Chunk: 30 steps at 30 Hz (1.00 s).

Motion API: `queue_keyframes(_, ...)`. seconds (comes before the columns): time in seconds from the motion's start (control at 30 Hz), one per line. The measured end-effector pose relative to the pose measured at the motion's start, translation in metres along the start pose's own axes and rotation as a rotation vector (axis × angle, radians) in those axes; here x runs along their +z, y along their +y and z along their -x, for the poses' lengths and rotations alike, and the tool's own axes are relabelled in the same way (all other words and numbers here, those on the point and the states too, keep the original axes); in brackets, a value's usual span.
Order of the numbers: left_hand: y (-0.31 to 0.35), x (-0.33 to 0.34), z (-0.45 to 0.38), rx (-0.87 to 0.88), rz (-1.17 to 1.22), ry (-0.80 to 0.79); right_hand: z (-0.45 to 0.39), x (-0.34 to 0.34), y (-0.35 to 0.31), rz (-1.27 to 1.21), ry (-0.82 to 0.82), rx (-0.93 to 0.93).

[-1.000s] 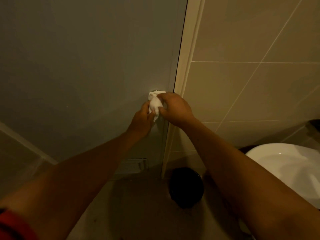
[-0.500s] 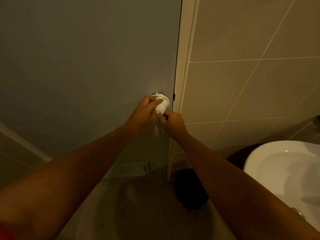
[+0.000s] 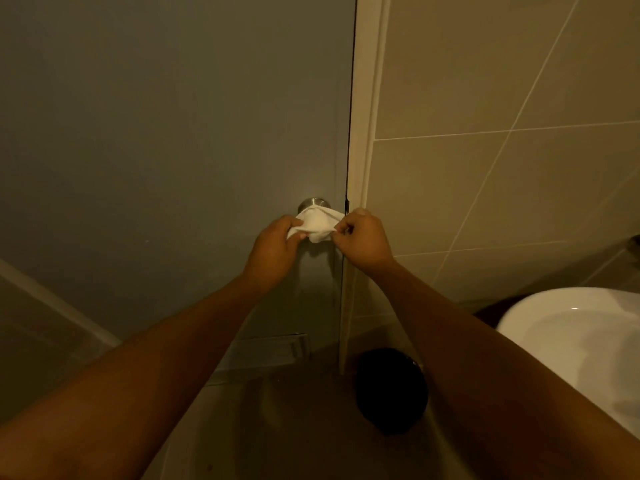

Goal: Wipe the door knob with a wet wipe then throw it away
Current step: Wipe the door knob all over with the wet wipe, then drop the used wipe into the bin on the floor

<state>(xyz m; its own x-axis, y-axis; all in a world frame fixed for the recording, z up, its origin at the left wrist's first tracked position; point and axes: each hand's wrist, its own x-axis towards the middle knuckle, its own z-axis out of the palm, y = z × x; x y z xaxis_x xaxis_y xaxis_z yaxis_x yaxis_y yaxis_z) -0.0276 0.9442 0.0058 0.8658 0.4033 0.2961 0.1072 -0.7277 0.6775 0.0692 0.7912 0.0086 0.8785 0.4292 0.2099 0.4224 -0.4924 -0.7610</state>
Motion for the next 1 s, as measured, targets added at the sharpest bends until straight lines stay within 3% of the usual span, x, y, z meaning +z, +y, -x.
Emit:
queue_keyframes(0.1,-0.004,-0.004,-0.003,0.022,-0.107,-0.005,0.003,0.002,0.001,-0.103,-0.008,-0.018)
queue_keyframes(0.23,-0.009,-0.003,0.004,0.061,-0.157,-0.122,0.011,0.004,0.007,-0.126,-0.077,-0.010)
queue_keyframes(0.43,-0.008,0.006,0.024,-0.010,-0.041,-0.194,0.032,-0.006,0.019,-0.162,-0.178,0.105)
queue_keyframes(0.57,0.011,0.015,0.033,-0.186,0.092,-0.205,0.040,-0.020,0.030,-0.152,-0.172,0.149)
queue_keyframes(1.0,0.074,0.065,0.033,-0.319,0.323,-0.219,0.060,-0.090,0.078,-0.175,-0.049,0.318)
